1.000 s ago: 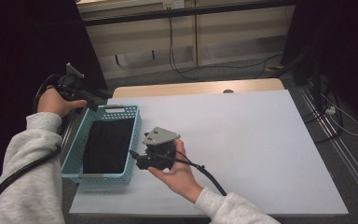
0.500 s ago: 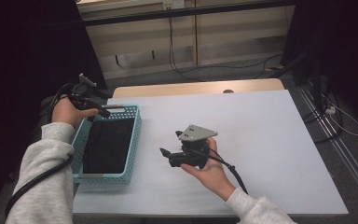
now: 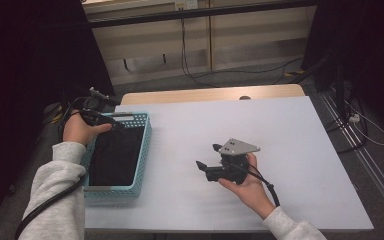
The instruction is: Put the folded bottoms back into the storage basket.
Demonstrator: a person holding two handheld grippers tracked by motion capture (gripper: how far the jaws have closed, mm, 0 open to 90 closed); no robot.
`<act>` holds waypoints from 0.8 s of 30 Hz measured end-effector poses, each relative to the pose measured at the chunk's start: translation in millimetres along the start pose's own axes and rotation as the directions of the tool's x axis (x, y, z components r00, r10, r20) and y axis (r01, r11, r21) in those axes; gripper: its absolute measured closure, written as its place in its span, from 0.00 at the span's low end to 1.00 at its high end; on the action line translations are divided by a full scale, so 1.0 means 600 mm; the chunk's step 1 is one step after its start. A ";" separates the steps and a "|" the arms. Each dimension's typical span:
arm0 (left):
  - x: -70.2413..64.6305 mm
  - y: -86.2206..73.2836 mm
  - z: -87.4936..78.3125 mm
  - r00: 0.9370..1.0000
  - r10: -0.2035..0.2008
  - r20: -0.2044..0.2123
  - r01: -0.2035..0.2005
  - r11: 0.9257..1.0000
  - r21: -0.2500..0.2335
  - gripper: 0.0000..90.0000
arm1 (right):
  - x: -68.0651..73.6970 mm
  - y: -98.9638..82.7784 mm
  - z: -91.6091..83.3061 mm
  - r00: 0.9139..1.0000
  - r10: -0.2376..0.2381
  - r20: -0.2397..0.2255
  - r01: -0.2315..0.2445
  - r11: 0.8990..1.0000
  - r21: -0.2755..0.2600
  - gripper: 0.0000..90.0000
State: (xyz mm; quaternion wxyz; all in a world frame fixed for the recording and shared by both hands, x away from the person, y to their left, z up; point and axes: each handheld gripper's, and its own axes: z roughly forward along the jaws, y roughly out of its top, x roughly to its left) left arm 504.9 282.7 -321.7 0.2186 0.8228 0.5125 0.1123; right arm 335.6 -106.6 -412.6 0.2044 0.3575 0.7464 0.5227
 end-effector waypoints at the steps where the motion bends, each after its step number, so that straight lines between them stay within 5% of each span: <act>1: 0.000 -0.003 0.001 1.000 0.000 -0.001 0.000 1.000 0.001 0.25 | -0.003 -0.003 -0.004 1.000 0.003 0.003 -0.003 1.000 0.000 0.24; 24: -0.053 -0.034 0.008 0.997 0.046 0.061 -0.043 0.998 -0.037 0.24 | -0.043 -0.057 -0.069 0.999 0.016 0.039 -0.017 0.999 0.031 0.22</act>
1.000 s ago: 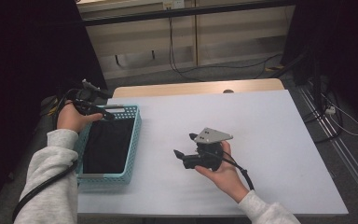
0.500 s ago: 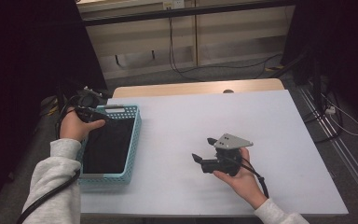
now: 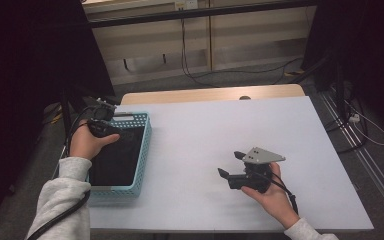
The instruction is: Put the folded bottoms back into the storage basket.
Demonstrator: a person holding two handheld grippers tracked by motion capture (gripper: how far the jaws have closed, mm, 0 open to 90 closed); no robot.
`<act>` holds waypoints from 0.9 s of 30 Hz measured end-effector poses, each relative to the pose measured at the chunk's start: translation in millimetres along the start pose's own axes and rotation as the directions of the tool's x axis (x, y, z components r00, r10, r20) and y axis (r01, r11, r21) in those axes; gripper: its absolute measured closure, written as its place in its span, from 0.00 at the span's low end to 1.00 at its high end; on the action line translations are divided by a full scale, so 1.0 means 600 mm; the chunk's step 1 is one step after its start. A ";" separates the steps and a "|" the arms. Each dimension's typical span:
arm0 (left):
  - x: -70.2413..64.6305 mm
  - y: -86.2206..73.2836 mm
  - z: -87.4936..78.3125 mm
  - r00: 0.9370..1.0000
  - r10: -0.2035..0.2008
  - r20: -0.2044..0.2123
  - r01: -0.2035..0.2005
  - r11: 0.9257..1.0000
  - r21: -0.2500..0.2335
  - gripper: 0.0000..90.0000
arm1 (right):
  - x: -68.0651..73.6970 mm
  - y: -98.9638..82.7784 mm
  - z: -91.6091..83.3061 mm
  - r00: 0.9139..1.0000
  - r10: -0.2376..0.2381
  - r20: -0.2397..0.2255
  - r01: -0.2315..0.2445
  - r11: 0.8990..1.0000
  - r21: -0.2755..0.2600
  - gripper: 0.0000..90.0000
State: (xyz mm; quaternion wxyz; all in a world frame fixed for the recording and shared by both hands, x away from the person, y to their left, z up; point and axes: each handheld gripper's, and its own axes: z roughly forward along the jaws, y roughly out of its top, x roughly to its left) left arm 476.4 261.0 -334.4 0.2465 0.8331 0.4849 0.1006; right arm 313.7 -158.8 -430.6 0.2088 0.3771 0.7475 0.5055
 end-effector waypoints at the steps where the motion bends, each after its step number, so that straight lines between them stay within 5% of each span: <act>1: -0.002 0.000 0.000 1.000 0.005 0.001 -0.005 1.000 0.001 0.23 | -0.002 -0.001 -0.003 1.000 0.007 0.001 -0.007 1.000 -0.005 0.23; 16: -0.066 0.009 0.012 0.997 0.050 0.059 -0.048 0.998 -0.040 0.22 | -0.030 -0.021 -0.047 0.999 0.040 0.029 -0.040 0.999 -0.009 0.22; 27: -0.116 0.010 0.013 0.986 0.115 0.117 -0.108 0.992 -0.069 0.22 | -0.052 -0.040 -0.074 0.997 0.058 0.042 -0.058 0.998 0.004 0.22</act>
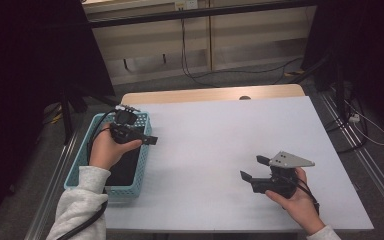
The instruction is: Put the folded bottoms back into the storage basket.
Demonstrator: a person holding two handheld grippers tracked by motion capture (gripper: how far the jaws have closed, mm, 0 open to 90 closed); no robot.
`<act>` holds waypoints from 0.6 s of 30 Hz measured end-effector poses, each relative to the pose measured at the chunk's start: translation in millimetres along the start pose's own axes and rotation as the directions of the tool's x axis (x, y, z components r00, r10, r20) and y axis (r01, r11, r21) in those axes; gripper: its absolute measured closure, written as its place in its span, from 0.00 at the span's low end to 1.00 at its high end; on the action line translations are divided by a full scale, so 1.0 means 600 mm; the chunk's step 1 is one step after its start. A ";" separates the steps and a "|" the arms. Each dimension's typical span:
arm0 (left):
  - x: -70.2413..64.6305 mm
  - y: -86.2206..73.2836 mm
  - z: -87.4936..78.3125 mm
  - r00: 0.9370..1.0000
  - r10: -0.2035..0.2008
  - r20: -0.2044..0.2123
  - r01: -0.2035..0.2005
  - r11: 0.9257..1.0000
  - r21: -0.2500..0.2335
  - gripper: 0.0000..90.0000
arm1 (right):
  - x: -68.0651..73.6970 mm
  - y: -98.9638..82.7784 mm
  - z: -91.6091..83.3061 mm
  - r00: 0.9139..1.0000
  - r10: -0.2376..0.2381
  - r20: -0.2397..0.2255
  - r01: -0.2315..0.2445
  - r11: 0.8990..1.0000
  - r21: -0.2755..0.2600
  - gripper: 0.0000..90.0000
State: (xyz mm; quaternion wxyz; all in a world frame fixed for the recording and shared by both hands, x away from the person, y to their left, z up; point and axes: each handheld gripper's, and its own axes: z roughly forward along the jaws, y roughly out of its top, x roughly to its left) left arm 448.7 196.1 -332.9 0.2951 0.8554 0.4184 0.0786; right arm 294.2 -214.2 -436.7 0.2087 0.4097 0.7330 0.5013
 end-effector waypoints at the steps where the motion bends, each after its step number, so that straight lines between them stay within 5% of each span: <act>1: -0.004 -0.001 0.002 1.000 0.005 0.009 -0.005 1.000 0.002 0.22 | -0.002 -0.001 -0.002 1.000 0.001 0.003 -0.001 1.000 0.001 0.22; 18: -0.069 -0.023 0.049 0.994 0.060 0.095 -0.059 0.998 -0.013 0.22 | -0.016 -0.016 -0.029 1.000 -0.012 0.010 0.012 1.000 0.019 0.22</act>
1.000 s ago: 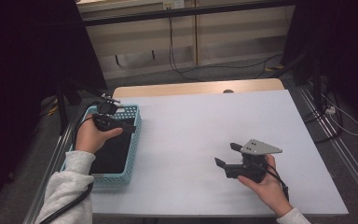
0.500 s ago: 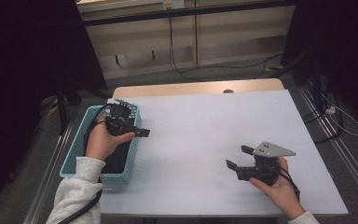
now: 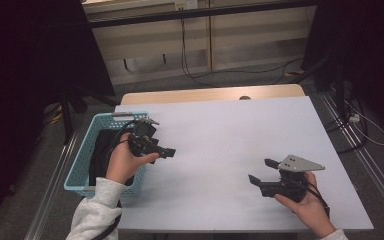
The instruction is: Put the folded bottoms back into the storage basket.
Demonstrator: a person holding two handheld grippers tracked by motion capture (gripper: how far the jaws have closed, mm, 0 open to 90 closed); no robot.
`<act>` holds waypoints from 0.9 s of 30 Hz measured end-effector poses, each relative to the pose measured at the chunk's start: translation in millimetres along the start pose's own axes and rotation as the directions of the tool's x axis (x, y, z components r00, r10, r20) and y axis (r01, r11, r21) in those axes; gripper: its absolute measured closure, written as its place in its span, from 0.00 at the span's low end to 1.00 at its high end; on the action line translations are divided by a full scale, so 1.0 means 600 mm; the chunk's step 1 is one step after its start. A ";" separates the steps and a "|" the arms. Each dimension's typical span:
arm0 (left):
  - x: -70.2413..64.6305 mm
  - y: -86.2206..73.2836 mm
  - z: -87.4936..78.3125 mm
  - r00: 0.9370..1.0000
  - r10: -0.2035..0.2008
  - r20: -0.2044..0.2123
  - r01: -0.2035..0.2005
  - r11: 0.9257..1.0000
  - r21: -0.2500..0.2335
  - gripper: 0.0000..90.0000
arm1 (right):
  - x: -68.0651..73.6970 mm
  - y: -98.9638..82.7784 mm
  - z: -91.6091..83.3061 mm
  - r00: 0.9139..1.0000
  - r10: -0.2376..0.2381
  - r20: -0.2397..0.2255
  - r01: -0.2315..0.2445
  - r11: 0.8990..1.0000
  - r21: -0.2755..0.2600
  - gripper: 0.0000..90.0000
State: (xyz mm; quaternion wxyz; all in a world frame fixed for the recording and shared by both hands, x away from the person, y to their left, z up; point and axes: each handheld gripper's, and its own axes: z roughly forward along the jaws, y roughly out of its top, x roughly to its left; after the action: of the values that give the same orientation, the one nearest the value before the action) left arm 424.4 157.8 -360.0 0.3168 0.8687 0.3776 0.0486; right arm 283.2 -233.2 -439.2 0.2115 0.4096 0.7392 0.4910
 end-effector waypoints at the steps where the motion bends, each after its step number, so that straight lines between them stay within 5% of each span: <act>1: -0.002 -0.002 0.003 1.000 0.003 0.003 -0.003 1.000 0.003 0.22 | -0.001 -0.001 -0.002 1.000 0.003 0.001 -0.003 1.000 0.000 0.22; 27: -0.031 -0.062 0.048 0.998 0.037 0.047 -0.037 0.999 -0.001 0.20 | -0.019 -0.025 -0.030 1.000 0.029 0.011 -0.029 0.999 0.030 0.21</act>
State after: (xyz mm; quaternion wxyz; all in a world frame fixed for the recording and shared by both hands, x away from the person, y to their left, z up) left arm 397.2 149.5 -402.1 0.3246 0.8766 0.3538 0.0342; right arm 271.0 -255.3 -445.9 0.2021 0.4261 0.7392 0.4808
